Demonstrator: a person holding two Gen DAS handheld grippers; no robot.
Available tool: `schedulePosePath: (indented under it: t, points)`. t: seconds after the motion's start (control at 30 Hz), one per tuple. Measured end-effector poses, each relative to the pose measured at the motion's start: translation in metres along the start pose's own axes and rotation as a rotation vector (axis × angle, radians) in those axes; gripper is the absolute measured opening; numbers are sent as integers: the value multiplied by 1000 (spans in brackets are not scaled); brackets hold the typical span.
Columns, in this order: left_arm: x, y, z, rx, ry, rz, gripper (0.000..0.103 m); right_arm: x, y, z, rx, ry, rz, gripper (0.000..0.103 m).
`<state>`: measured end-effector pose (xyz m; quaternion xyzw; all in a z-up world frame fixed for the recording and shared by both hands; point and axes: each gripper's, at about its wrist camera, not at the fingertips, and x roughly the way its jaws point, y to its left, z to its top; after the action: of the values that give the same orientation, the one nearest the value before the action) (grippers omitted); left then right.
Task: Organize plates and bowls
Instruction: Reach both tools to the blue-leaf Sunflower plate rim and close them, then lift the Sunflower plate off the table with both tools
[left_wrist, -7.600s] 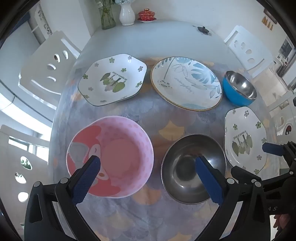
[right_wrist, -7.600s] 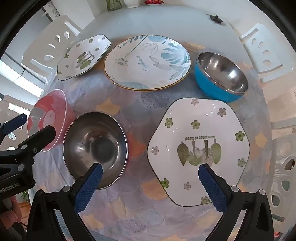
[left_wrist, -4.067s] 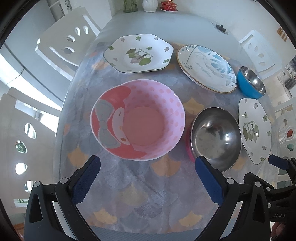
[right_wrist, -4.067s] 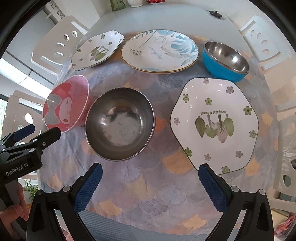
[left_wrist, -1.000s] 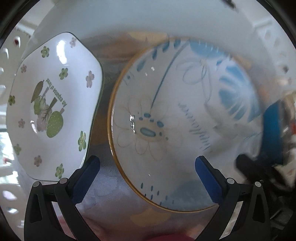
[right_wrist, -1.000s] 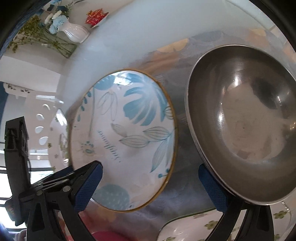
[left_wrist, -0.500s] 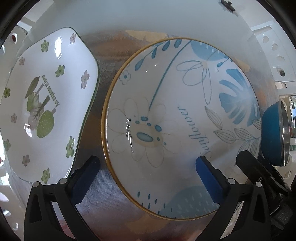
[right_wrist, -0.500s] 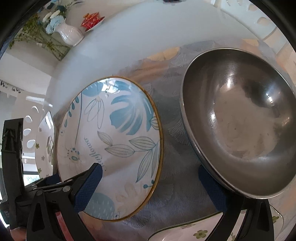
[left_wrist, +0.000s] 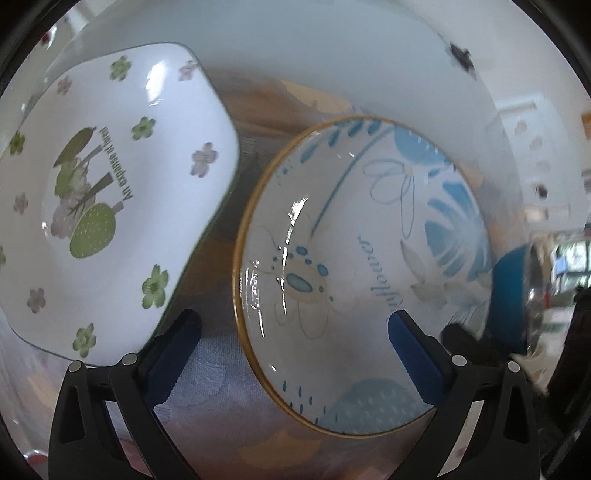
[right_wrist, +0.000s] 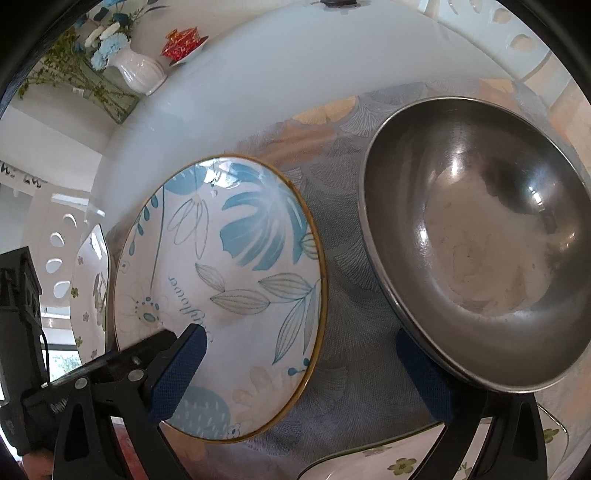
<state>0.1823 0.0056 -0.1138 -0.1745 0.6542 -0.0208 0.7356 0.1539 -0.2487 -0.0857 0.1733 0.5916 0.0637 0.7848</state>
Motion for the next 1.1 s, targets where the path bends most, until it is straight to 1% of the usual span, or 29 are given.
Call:
schedulePosePath:
  t: [0.03,0.07,0.1,0.17,0.2,0.23,0.33,0.37,0.4,0.43,0.47,0.5,0.53,0.57,0.63,0.7,0.77,0.8,0.83,0.9,0.97,1.07,1.1]
  points:
    - [0,1,0,-8,-1,1,99,1,4,0,-19,0,-3,95]
    - [-1,2,1,-13,-2,5,98,2,7,0,-33,-3,13,82]
    - [-2,2,2,-11,-4,10,97,4,9,1,-42,-5,52,76]
    - [-4,-1,1,21,-16,20,89,3,9,1,-56,-41,60,75]
    - [-7,-5,2,67,-41,34,74,3,7,2,-62,-60,73,75]
    - [-7,-10,3,104,-52,52,65,3,6,2,-64,-71,84,75]
    - [-3,-12,4,155,-74,70,64,2,4,3,-68,-113,113,75]
    - [-3,-13,5,164,-87,74,60,2,5,3,-71,-122,109,74]
    - [-5,-12,7,169,-108,83,56,3,5,3,-75,-129,96,71]
    - [-5,-12,7,166,-113,78,55,3,7,3,-87,-143,52,58]
    - [-6,-11,9,160,-122,75,53,4,8,4,-94,-150,23,39]
    - [-7,-9,10,155,-134,70,49,4,8,4,-93,-159,-6,34]
    - [-8,-6,9,152,-142,65,46,3,7,3,-78,-165,-1,30]
    - [-9,-3,8,155,-146,58,46,2,3,3,-65,-169,6,27]
    - [-9,-4,9,180,-137,56,45,2,-3,3,-43,-175,27,26]
    - [-11,-3,9,219,-127,52,45,1,-2,4,-56,-171,21,26]
    - [-14,-3,8,240,-133,41,44,0,-3,4,-61,-172,49,26]
    - [-17,0,8,245,-137,14,44,-2,-2,4,-63,-175,67,26]
    - [-18,-2,8,246,-143,2,44,-5,-2,3,-72,-186,76,26]
    - [-23,-1,7,268,-157,-18,44,-9,0,1,-109,-195,73,26]
    - [-27,1,6,280,-163,-29,44,-15,-1,-2,-138,-191,76,25]
    - [-30,2,7,280,-160,-40,44,-21,-5,-3,-130,-203,135,21]
    - [-31,2,6,285,-163,-34,44,-23,-3,-4,-141,-202,132,21]
